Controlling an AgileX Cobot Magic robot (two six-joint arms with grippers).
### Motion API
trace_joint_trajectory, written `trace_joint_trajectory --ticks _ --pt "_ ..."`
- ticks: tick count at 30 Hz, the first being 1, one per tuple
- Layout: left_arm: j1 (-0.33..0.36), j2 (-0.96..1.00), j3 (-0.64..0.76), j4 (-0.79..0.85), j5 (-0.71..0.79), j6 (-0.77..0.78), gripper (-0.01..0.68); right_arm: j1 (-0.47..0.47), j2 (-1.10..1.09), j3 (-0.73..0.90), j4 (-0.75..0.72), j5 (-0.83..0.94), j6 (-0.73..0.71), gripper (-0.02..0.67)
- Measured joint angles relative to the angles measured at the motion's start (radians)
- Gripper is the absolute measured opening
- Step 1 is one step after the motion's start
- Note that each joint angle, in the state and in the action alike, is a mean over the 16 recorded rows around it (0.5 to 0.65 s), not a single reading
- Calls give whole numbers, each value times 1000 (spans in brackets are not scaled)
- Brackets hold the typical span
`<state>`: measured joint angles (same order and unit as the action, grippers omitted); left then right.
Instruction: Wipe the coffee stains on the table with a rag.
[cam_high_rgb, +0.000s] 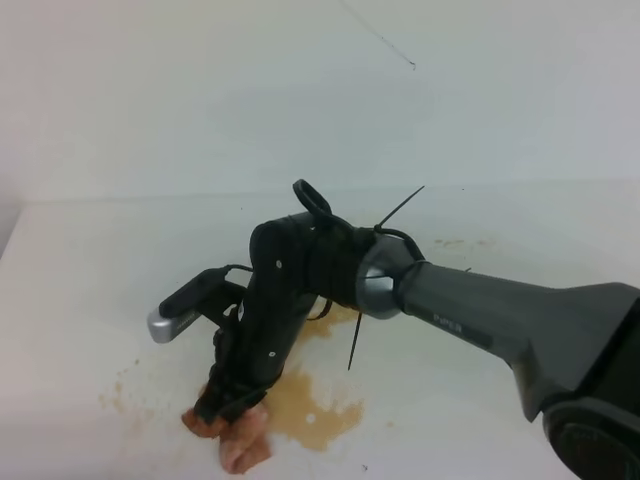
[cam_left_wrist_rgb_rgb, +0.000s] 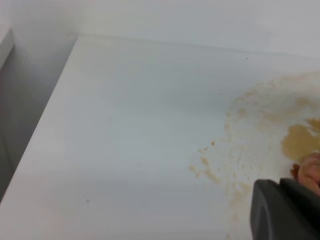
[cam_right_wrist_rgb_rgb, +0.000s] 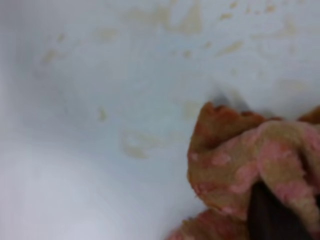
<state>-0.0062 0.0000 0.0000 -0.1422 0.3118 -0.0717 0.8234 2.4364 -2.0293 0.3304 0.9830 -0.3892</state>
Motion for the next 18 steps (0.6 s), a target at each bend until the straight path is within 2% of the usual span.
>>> trace_joint_trajectory --ticks 18 --pt "-1 0 0 0 0 0 -3 -128 7 -2 -45 -11 17 40"
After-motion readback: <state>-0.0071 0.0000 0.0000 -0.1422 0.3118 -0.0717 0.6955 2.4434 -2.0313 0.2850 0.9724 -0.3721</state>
